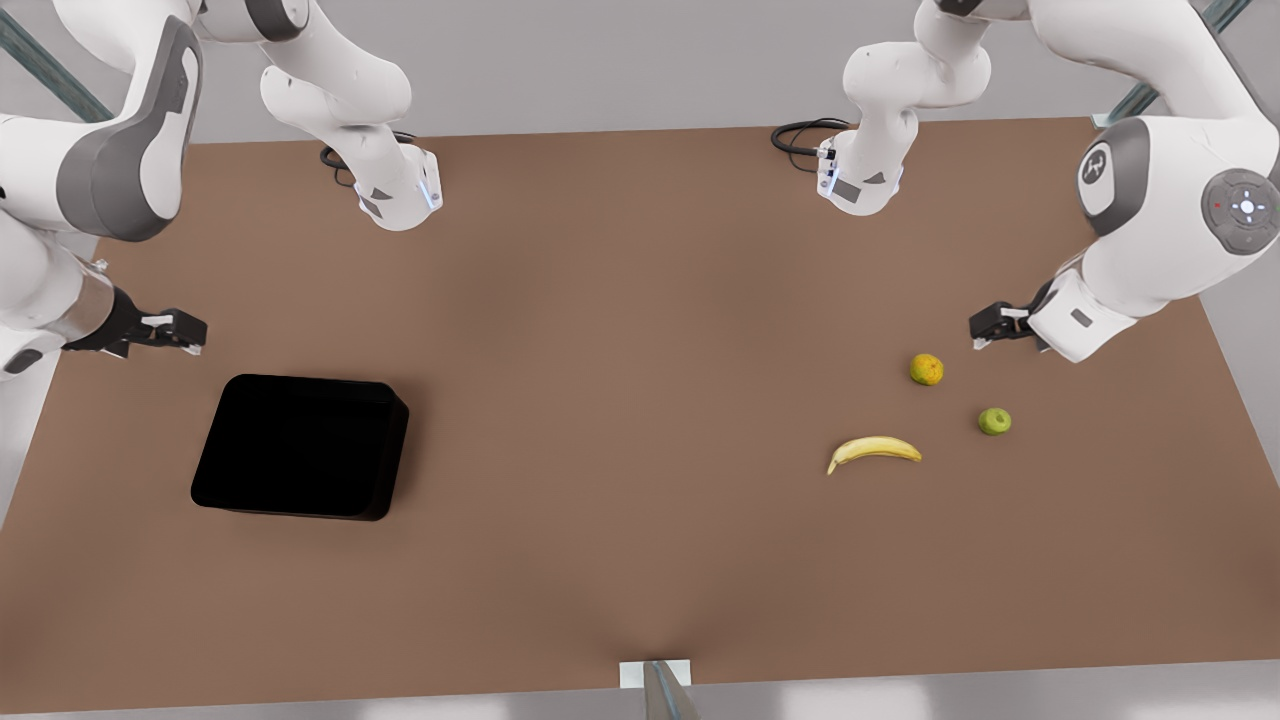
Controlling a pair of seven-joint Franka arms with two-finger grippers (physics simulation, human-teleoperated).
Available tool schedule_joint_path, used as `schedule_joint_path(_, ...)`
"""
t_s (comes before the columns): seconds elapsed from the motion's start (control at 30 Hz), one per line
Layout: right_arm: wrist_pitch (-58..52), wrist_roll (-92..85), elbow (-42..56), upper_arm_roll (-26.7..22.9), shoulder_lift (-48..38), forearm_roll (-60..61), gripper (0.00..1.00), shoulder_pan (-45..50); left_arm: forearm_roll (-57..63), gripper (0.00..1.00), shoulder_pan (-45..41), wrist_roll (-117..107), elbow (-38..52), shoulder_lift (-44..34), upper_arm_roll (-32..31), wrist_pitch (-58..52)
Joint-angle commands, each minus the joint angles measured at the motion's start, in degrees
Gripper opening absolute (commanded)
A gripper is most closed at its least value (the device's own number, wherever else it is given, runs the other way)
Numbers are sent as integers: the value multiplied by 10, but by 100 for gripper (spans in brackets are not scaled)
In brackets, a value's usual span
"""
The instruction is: Place the storage box in the middle with the right arm, and place the apple in the storage box with the left arm
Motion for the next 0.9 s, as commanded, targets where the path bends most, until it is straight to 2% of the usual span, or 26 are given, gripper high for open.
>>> schedule_joint_path(0.0,0,0,0,0,0,0,100,0,1,100,0,0,0,0,0,1)
schedule_joint_path(0.1,15,4,-30,-1,28,-2,100,-20,-1,100,0,-9,7,3,3,-26)
schedule_joint_path(0.17,104,3,-117,-2,51,-1,100,-62,-28,100,1,-113,4,19,30,-50)
schedule_joint_path(0.23,169,-1,-190,-6,40,-1,100,-77,-142,100,2,-303,-1,47,77,-49)
schedule_joint_path(0.3,288,-1,-288,-18,28,-1,100,-76,-306,100,3,-453,-22,79,141,-33)
schedule_joint_path(0.33,346,-1,-333,-27,18,-1,100,-76,-368,100,4,-463,-46,89,163,-1)
schedule_joint_path(0.4,387,-3,-367,-47,21,-1,100,-76,-509,100,3,-474,-113,95,209,49)
schedule_joint_path(0.5,414,-2,-369,-64,57,-1,100,-87,-668,100,3,-474,-236,103,225,123)
schedule_joint_path(0.63,445,-18,-367,-64,103,26,100,-117,-766,100,17,-483,-239,143,262,122)
schedule_joint_path(0.7,459,-21,-368,-65,116,26,100,-120,-782,100,30,-483,-238,164,286,83)
schedule_joint_path(0.73,460,-20,-367,-65,121,26,100,-120,-780,100,33,-480,-244,166,287,52)
schedule_joint_path(0.87,492,-21,-367,-65,156,25,100,-122,-802,100,33,-468,-261,187,286,50)
